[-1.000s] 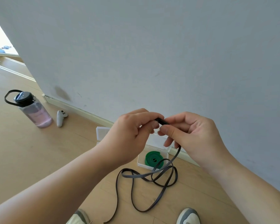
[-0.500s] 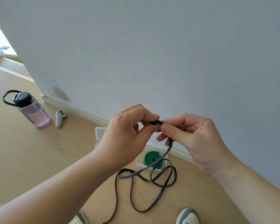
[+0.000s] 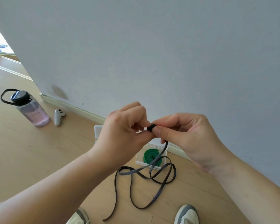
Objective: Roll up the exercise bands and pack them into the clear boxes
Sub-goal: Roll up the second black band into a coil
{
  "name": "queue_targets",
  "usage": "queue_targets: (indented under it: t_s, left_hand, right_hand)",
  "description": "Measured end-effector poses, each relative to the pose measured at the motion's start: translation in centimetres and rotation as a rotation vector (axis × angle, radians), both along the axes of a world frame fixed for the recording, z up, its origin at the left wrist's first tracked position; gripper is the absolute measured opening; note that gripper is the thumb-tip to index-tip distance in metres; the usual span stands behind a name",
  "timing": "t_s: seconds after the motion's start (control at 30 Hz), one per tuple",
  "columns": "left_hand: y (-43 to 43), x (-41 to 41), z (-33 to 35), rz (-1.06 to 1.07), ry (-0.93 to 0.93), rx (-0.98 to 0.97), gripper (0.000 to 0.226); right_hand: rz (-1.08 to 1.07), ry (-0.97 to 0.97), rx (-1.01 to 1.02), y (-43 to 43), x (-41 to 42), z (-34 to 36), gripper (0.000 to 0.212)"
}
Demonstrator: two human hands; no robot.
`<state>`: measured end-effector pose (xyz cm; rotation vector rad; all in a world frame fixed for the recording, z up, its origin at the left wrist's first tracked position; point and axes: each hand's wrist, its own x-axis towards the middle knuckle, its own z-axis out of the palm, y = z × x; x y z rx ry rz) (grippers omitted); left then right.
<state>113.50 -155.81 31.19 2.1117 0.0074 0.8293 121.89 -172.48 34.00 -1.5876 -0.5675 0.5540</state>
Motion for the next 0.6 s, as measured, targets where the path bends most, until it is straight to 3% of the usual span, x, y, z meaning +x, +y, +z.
queue_targets:
  t_s: [0.13,0.23,0.37,0.6]
  left_hand:
    - [-0.1,0.0,0.0,0.035,-0.029,0.058,0.032]
    - [0.2,-0.1,-0.3,-0.066,-0.051,0.077,0.018]
    - [0.3,-0.2,-0.9,-0.116,-0.065,0.165,0.034]
    - [-0.5,0.0,-0.5,0.048,-0.141,0.315,0.017]
  right_hand:
    - [-0.003,-0.040,0.012,0.4,-0.2,0.1,0.008]
    - [-0.069,-0.046,0.027,0.2,0.5,0.4,0.008]
    - [-0.041,-0.071,-0.047,-0.1,1.0,0.6,0.008]
    - [-0.017,0.316,0.217,0.4,0.5,0.4,0.012]
